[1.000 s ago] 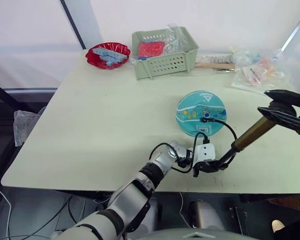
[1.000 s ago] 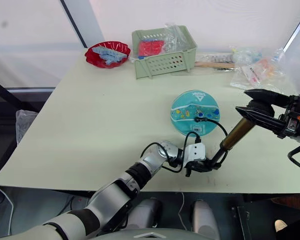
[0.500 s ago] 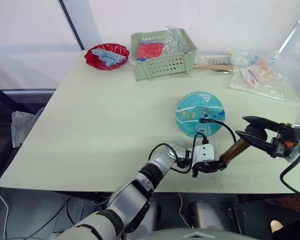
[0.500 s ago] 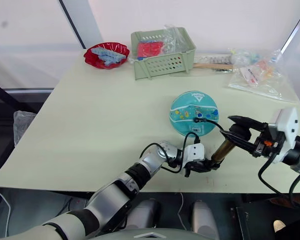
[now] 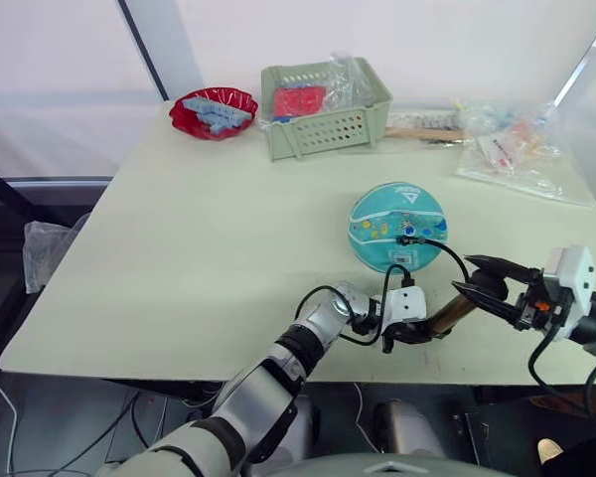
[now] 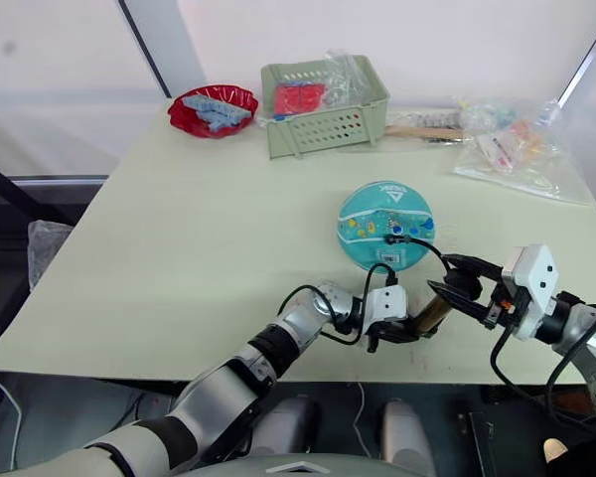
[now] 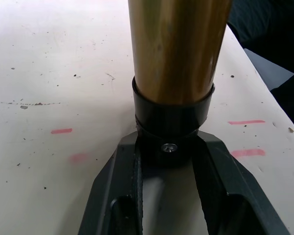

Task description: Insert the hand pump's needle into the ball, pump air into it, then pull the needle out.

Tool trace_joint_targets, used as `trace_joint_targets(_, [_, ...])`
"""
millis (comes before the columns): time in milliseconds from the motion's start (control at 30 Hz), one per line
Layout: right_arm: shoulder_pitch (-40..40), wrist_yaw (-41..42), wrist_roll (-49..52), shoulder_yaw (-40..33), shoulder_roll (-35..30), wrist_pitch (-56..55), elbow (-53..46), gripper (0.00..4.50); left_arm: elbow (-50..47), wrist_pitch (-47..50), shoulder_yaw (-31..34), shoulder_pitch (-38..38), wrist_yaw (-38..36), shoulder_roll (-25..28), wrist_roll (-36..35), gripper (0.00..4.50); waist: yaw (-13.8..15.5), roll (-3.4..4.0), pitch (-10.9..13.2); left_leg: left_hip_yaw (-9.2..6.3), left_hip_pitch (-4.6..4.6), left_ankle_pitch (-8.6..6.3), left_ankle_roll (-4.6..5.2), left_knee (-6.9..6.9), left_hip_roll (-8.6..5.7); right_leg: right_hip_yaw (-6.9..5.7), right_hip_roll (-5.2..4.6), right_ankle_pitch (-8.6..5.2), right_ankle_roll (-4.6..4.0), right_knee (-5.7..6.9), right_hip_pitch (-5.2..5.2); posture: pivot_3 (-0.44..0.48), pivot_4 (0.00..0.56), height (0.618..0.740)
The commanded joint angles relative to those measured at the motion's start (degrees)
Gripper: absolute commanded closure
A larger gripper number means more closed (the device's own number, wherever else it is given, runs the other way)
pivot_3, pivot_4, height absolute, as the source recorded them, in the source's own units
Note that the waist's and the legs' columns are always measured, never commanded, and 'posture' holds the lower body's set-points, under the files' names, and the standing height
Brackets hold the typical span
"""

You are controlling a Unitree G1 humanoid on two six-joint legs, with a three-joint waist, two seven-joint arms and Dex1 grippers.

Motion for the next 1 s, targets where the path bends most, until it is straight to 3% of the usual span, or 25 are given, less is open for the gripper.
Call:
trace_joint_targets(33, [-1.4, 1.0, 7.1, -5.7, -2.6, 3.5, -3.9, 2.69, 6.9, 4.3, -1.6, 2.5, 1.5, 2.9, 4.1, 3.54, 0.1, 0.13, 0.1, 0.0, -0.04, 0.0, 0.01, 0.0, -0.03, -0.01, -0.03, 0.0, 0.0, 0.0, -0.03, 0.0, 0.15, 0.737])
trace_joint_targets(567, [-12.6, -4.0, 28.7, -26.5, -16.8, 22.2, -1.8, 2.69, 7.3, 4.1, -1.7, 2.4, 1.5, 2.6, 4.1, 3.54, 0.1, 0.32, 0.5, 0.06, -0.17, 0.01, 0.02, 0.03, -0.16, 0.01, -0.22, 0.0, 0.04, 0.0, -0.05, 0.0, 0.15, 0.737])
trace_joint_targets(800, [-16.4, -6.9, 32.3, -26.8, -16.6, 25.2, -1.0, 2.69, 7.3, 4.1, -1.7, 2.5, 1.4, 2.6, 4.1, 3.54, 0.2, 0.27, 0.5, 0.03, -0.28, 0.01, 0.02, 0.03, -0.16, -0.02, -0.32, 0.01, 0.02, -0.01, -0.13, 0.0, 0.15, 0.737])
trace_joint_targets(1000, [-7.7, -3.6, 24.1, -19.6, -12.4, 23.5, -5.7, 2.69, 7.2, 4.1, -1.6, 2.6, 1.6, 2.6, 4.0, 3.54, 0.2, 0.08, 0.4, -0.01, -0.22, 0.01, 0.02, 0.01, -0.15, -0.05, -0.23, -0.01, 0.04, -0.02, -0.09, 0.0, 0.15, 0.737])
